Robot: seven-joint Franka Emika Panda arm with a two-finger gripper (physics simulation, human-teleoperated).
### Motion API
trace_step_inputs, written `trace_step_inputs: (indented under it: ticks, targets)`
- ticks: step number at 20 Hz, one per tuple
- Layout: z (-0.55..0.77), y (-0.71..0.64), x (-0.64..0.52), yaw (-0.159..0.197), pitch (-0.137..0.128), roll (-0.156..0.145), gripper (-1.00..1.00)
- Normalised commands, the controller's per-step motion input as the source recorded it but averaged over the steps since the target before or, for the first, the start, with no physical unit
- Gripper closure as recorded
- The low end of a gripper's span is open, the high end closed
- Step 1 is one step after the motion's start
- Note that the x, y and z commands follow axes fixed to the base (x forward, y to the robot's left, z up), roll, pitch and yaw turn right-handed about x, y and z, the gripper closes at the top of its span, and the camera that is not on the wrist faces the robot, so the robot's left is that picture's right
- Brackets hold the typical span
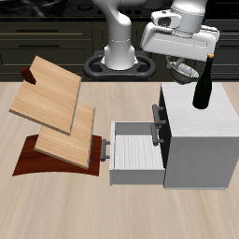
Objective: Place the bowl on top of the cabinet
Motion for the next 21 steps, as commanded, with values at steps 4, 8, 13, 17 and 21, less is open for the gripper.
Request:
trace_step_inputs:
  ticks: [4, 8, 13, 17, 21]
  targets:
    - [-0.24, 0.05, 0.07, 0.038, 0.024, -0.032, 1.00]
    - [-0.11, -0.01, 0.09, -0.009, 0.033, 0.008, -1.00]
    - [0.01, -0.06, 0.02, -0.017, 0.000, -0.019, -1.00]
    - [0.09, 0.01, -0.06, 0.013, -0.024, 0.009, -1.00]
    - [0.14, 0.05, -0.09, 0.007, -0.018, 0.003, -1.00]
